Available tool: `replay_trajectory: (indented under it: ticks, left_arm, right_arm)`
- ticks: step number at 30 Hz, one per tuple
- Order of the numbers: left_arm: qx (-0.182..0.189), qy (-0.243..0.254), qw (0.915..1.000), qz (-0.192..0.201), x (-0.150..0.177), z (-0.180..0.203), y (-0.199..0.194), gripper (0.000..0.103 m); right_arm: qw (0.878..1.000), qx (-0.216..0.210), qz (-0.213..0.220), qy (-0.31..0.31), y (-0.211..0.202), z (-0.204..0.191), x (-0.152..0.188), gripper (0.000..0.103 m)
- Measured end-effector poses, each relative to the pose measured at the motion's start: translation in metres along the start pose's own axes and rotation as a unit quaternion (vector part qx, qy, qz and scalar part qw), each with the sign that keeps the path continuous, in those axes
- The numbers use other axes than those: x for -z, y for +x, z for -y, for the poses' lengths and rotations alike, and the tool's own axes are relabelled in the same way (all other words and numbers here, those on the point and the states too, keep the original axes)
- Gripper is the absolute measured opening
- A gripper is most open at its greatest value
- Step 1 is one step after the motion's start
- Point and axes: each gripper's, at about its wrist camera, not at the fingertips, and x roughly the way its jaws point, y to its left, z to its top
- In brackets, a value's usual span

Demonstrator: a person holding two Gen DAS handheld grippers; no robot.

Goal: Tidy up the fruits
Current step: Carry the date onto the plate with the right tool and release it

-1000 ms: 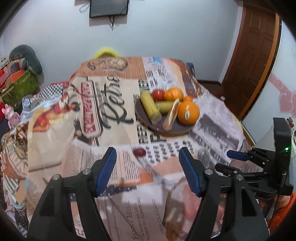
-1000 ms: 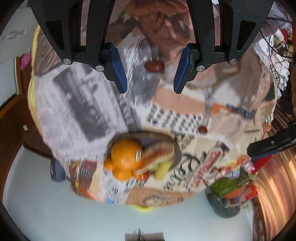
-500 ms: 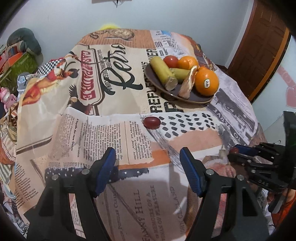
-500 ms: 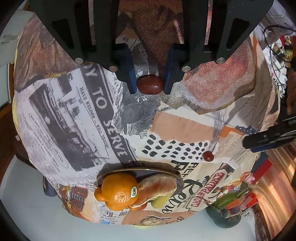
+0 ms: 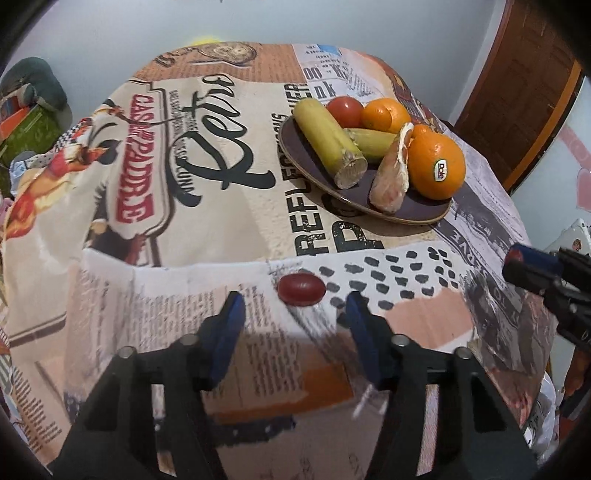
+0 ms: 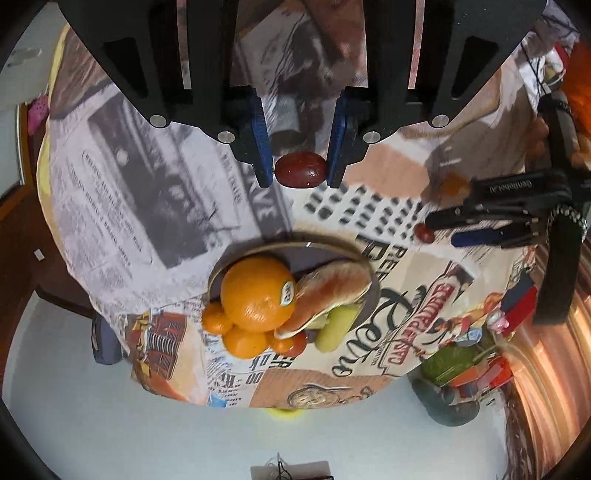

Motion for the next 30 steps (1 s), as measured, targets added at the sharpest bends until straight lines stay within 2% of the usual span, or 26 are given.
replay_trajectory:
  ticks: [5,7,9,18,30]
  left_arm:
    - [-0.011,0.000,0.9999,0.000,-0.006,-0.002,0.013,0.044]
    - [-0.005,-0.004,1.0000,0.003,-0.007,-0.004,0.014,0.042]
    - [0.005,-0.003,1.0000,0.004,-0.007,-0.003,0.014,0.029]
    - [0.007,0.006,0.9998,0.015,-0.011,0.003,0.002,0.029]
    - [0.024,0.018,0.9973,0.067,-0.039,0.014,-0.028,0.029]
  right_arm:
    - [1.000,-0.001,-0.001,0.005,0.010,0.006,-0.007,0.027]
    - [1.000,-0.002,-0.003,0.006,0.012,0.007,-0.008,0.027]
    - [1.000,-0.003,-0.003,0.007,0.015,0.008,-0.009,0.027]
    - [1.000,-0.012,0.013,0.005,0.015,0.003,-0.022,0.027]
    - [0.999,-0.022,0.040,0.002,0.019,0.000,-0.047,0.027]
